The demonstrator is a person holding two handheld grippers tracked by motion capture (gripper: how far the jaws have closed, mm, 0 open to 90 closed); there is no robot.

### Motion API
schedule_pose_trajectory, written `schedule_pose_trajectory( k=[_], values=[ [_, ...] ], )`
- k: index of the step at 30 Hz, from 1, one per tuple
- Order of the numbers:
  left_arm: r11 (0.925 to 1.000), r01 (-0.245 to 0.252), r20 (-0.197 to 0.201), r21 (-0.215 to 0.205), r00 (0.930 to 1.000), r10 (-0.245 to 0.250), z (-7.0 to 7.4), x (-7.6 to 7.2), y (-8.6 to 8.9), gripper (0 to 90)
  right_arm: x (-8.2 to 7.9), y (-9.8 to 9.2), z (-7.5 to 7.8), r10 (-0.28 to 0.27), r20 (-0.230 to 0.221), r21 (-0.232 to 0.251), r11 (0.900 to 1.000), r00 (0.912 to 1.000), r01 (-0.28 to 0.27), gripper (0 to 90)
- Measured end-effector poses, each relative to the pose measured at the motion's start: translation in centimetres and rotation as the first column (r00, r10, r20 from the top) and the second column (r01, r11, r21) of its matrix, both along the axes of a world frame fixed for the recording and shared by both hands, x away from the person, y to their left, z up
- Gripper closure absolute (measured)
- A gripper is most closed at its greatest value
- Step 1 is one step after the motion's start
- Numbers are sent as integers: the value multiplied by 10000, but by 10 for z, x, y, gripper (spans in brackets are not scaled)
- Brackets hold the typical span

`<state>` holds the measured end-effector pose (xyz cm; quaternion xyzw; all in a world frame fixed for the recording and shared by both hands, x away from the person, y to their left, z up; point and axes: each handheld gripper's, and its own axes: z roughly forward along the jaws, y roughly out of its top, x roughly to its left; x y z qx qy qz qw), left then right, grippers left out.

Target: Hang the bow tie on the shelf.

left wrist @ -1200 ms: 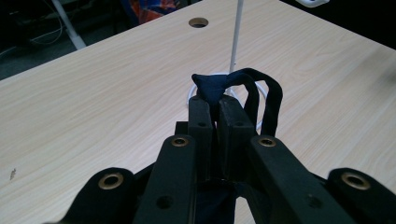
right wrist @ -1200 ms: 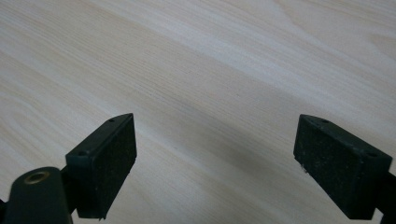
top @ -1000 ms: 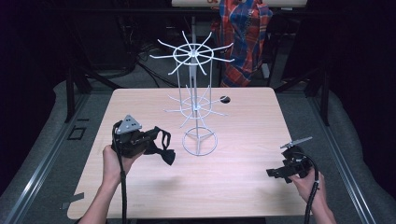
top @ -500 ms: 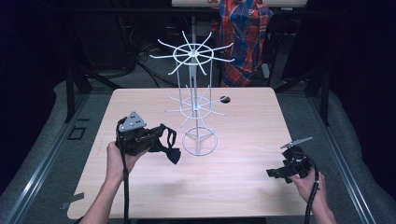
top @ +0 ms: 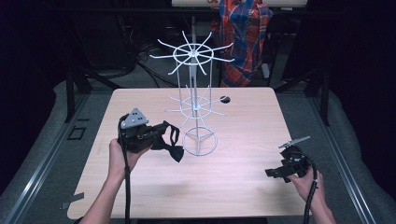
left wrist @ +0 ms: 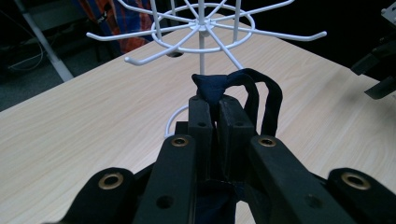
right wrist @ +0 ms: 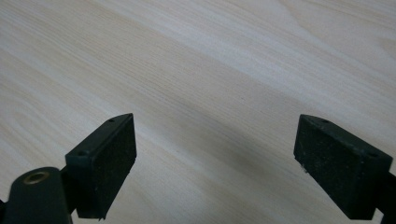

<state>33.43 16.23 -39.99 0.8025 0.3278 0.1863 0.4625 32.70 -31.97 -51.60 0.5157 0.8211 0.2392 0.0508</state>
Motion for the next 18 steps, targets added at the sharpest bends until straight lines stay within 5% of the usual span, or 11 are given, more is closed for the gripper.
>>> schedule_pose_trajectory(
  k=[18],
  values=[
    [9999,132,63,74,9999,-133,0,10,-11,848,-6,-2,2,-101,14,-116,9999,9999,102,129]
  ],
)
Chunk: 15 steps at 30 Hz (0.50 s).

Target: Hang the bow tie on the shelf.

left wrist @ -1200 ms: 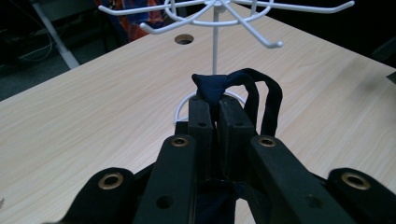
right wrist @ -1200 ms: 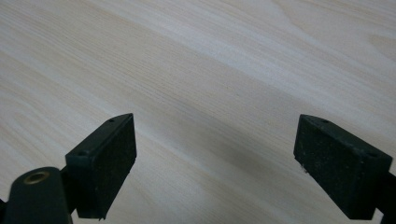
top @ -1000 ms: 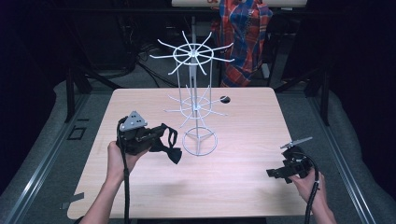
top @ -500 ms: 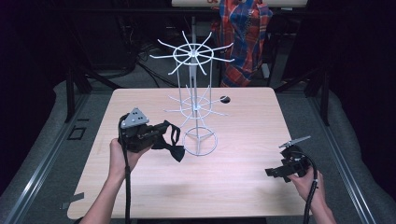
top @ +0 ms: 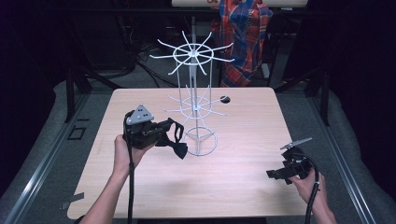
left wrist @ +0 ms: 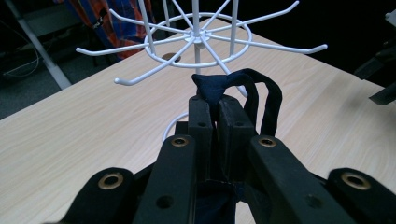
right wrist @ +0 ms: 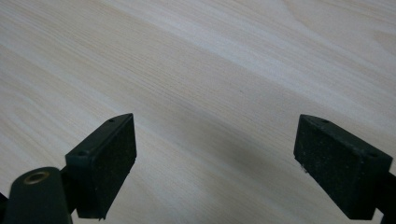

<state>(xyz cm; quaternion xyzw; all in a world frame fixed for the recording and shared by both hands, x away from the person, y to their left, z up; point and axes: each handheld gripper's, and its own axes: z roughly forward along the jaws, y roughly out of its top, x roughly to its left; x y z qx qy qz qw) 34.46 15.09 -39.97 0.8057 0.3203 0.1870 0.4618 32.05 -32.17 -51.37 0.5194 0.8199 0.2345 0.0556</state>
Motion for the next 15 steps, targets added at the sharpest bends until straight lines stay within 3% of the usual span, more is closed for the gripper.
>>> schedule_pose_trajectory(
  k=[15],
  values=[
    [9994,-318,-280,133,9991,322,-11,13,-3,849,0,-1,0,85,-90,13,10000,9999,-85,129]
  ],
)
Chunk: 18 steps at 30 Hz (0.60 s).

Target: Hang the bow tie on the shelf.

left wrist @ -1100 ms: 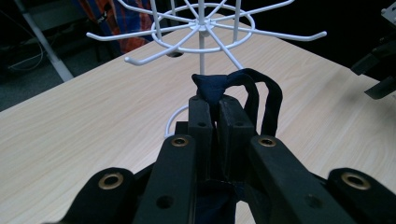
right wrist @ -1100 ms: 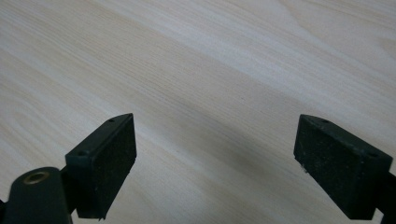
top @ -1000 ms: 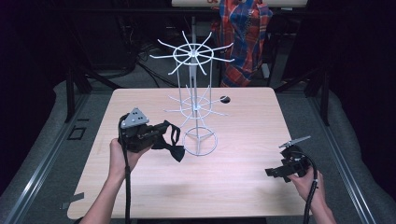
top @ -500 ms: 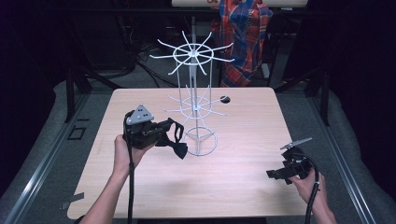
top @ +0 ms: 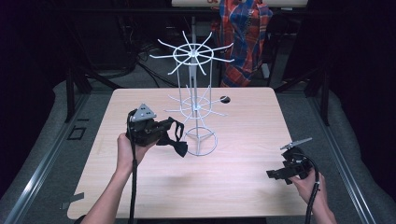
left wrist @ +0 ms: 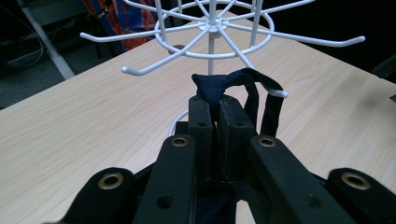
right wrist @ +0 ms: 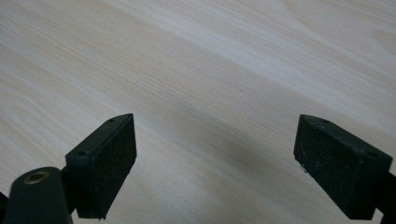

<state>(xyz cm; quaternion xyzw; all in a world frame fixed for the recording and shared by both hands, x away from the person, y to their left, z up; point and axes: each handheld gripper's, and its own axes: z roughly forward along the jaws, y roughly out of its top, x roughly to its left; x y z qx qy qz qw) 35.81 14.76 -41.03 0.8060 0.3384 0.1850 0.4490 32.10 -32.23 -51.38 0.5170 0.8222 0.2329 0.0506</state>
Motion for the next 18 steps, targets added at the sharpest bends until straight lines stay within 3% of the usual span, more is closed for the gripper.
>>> schedule_pose_trajectory(
  k=[18],
  values=[
    [9999,-144,-49,70,9999,145,-10,11,-10,849,-1,0,0,-78,68,39,10000,9999,78,129]
  ],
)
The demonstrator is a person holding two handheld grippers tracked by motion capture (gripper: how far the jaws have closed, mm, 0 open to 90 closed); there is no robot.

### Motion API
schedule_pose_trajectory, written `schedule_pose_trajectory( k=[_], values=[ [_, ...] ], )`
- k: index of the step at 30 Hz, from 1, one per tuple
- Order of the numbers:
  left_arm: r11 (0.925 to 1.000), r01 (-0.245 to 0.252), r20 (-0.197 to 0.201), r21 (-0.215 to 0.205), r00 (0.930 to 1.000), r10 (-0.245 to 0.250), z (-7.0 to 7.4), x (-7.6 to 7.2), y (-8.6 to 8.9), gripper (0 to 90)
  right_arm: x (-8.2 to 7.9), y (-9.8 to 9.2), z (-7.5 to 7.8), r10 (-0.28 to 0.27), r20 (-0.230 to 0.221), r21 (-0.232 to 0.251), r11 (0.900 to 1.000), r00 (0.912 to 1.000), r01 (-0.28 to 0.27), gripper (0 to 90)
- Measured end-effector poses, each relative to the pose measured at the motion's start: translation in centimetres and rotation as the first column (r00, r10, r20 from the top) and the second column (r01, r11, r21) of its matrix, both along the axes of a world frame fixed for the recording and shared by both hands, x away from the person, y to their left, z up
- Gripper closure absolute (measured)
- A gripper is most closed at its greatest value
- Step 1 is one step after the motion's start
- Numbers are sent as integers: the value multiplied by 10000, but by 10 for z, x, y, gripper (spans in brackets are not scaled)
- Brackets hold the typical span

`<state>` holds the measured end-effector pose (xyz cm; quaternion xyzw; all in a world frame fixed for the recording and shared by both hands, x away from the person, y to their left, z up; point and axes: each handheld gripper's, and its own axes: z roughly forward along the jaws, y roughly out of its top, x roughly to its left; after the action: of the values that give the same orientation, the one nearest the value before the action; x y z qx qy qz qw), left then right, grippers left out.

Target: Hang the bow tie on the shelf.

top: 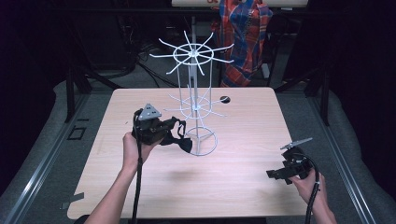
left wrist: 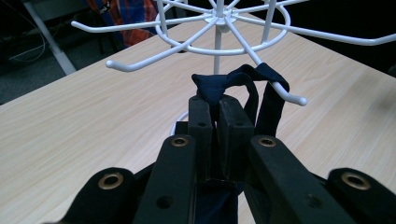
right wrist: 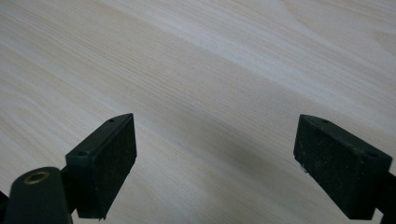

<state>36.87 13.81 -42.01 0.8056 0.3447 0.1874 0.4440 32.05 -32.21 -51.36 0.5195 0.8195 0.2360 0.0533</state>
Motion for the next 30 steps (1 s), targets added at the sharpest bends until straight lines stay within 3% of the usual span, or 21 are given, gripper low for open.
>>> schedule_pose_trajectory(
  k=[15,30],
  values=[
    [9996,41,36,-273,10000,-40,-6,6,-9,848,0,0,1,20,54,21,10000,10000,-20,130],
    [9998,47,-40,-182,10000,-48,-11,9,-18,846,0,0,1,21,59,29,10000,10000,-21,131]
  ],
)
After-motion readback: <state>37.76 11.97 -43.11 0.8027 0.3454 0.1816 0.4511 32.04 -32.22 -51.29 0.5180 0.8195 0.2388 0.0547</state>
